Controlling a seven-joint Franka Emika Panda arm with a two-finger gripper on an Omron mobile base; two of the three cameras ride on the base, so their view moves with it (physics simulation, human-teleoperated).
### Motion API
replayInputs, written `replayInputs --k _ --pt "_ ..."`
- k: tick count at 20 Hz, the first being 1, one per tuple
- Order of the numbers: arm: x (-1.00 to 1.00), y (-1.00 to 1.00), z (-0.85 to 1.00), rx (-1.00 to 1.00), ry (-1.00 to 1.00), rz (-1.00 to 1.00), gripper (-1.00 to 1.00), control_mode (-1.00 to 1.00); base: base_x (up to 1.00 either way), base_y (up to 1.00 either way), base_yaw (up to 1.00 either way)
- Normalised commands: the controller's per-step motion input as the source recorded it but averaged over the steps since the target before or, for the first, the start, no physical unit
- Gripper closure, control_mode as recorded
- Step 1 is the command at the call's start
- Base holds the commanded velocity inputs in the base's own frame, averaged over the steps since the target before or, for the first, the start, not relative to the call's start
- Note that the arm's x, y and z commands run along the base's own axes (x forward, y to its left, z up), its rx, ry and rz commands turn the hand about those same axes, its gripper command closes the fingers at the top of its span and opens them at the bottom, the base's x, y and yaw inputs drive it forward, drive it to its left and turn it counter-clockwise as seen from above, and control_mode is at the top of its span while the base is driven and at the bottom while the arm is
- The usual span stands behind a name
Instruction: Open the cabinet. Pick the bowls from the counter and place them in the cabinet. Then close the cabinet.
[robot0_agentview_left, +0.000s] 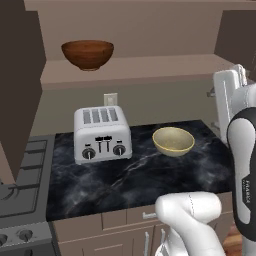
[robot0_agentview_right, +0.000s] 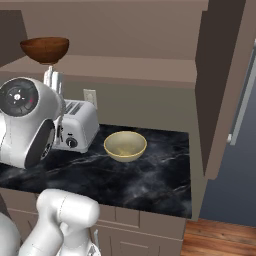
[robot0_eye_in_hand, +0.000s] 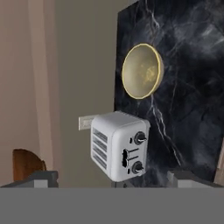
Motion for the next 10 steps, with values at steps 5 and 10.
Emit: replayInputs --k 5,10 --pt "0.00 -0.25 -0.50 0.00 0.17 0.03 -1.00 -1.00 0.00 0.00 0.00" --pt "0.00 -0.16 -0.44 0.00 0.16 0.06 -1.00 -1.00 0.00 0.00 0.00"
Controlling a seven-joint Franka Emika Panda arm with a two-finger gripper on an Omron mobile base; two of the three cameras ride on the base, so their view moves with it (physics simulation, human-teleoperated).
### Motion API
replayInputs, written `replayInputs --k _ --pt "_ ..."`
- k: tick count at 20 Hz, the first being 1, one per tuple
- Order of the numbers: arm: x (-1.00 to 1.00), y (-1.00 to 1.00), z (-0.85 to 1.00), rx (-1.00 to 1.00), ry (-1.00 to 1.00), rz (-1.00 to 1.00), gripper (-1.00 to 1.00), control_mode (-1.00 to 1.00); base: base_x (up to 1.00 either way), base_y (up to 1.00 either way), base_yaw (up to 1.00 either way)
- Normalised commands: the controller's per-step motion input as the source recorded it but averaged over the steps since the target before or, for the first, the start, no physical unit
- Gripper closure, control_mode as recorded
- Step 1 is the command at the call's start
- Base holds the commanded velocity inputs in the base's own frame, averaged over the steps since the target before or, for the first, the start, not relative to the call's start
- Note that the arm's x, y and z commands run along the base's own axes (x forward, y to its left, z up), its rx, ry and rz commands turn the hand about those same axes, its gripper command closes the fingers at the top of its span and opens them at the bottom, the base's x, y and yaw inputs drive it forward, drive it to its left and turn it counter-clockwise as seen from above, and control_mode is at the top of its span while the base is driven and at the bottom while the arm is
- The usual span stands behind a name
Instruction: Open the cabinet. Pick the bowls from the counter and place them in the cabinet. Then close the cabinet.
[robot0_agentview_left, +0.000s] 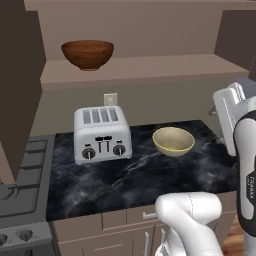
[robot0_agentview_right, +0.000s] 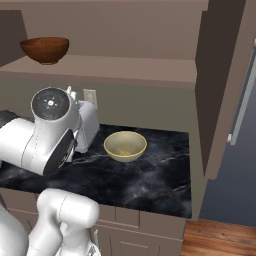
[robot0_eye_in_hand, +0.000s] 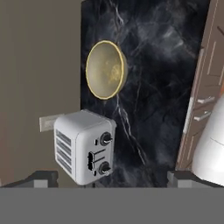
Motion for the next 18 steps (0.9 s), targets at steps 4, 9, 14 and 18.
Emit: replayInputs --k 4,9,14,18 --pt "0.00 -0.06 -0.46 0.00 0.04 0.10 -1.00 -1.00 0.00 0.00 0.00" --pt "0.01 -0.01 -0.39 0.00 0.03 0.13 -1.00 -1.00 0.00 0.00 0.00" --pt "0.07 -0.03 -0.36 0.00 0.03 0.13 -1.00 -1.00 0.00 0.00 0.00" --pt "0.26 -0.07 -0.42 0.00 0.00 0.06 -1.00 -1.00 0.00 0.00 0.00"
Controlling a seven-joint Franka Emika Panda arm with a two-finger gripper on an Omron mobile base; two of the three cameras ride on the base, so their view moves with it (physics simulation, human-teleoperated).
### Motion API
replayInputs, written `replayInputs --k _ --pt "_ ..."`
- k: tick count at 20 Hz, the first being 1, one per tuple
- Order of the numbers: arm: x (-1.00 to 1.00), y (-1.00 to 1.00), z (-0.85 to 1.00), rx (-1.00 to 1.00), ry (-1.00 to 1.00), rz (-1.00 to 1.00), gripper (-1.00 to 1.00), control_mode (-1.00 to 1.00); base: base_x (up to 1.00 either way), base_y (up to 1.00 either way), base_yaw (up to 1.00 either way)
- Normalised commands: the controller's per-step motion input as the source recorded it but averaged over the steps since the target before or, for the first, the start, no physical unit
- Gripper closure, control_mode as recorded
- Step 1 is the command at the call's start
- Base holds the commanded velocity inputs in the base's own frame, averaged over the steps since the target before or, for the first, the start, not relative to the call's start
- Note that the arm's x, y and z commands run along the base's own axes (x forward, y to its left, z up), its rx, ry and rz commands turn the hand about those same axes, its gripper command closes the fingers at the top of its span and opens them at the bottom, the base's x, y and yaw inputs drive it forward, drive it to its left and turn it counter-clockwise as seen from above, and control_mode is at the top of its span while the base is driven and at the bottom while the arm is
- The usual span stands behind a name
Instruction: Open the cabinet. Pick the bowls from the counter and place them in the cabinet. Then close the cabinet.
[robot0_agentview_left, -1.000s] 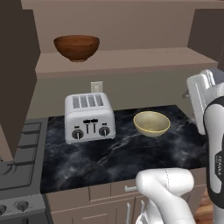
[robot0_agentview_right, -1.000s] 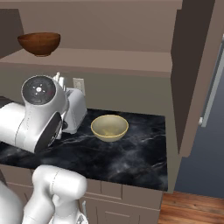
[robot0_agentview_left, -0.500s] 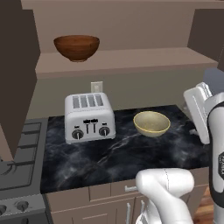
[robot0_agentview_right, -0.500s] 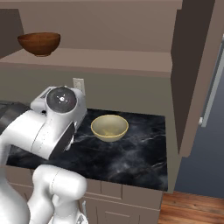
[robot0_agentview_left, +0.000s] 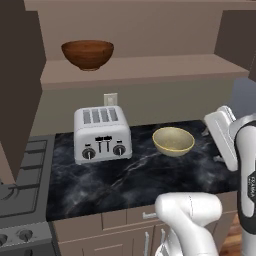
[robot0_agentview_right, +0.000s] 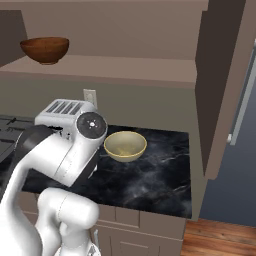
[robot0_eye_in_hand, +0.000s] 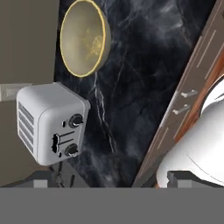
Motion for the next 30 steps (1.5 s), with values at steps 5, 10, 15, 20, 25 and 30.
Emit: replayInputs --k 5,10,15,20,25,30 --pt "0.41 -0.07 -0.34 0.00 0.00 0.01 -1.00 -1.00 0.00 0.00 0.00" --pt "0.43 -0.10 -0.32 0.00 0.00 0.02 -1.00 -1.00 0.00 0.00 0.00" --pt "0.39 -0.18 -0.28 0.00 0.00 0.05 -1.00 -1.00 0.00 0.00 0.00" --pt "0.42 -0.21 -0.33 0.00 0.00 0.06 -1.00 -1.00 0.00 0.00 0.00" --pt "0.45 -0.21 -0.32 0.00 0.00 0.05 -1.00 -1.00 0.00 0.00 0.00" --pt "0.42 -0.23 -0.27 0.00 0.00 0.03 -1.00 -1.00 0.00 0.00 0.00"
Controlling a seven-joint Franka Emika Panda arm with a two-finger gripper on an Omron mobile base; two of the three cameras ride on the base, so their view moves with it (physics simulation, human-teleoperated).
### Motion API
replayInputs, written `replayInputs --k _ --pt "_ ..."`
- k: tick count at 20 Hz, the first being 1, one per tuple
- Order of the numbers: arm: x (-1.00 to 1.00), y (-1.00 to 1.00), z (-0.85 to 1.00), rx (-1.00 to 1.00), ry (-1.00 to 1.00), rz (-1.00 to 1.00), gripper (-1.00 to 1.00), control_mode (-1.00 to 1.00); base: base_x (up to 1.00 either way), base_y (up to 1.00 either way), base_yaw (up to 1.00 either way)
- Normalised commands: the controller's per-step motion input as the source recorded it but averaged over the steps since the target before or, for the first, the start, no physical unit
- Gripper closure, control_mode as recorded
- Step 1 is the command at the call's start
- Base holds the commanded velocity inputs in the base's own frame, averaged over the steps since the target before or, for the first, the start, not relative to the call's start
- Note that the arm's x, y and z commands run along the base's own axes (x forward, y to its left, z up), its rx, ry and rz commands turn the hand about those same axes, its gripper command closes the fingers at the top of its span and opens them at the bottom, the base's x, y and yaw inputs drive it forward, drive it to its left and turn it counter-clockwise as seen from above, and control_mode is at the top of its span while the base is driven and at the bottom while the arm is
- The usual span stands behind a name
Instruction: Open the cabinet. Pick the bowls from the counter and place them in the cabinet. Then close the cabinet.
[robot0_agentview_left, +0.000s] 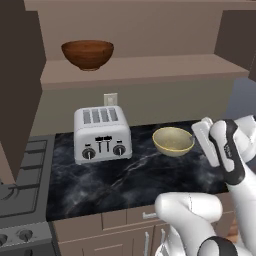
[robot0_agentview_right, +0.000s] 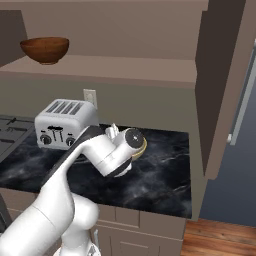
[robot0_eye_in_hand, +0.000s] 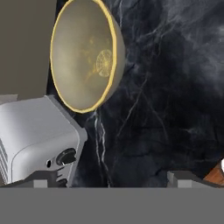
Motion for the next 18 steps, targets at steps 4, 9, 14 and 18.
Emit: replayInputs --k 4,9,14,18 --pt "0.34 -0.29 -0.23 0.00 0.00 0.03 -1.00 -1.00 0.00 0.00 0.00" --pt "0.24 -0.29 -0.12 0.00 0.03 0.01 -1.00 -1.00 0.00 0.00 0.00" --pt "0.04 -0.19 -0.01 0.00 0.00 0.00 -1.00 -1.00 0.00 0.00 0.00" --pt "0.00 -0.17 0.00 0.00 0.00 0.00 -1.00 -1.00 0.00 0.00 0.00"
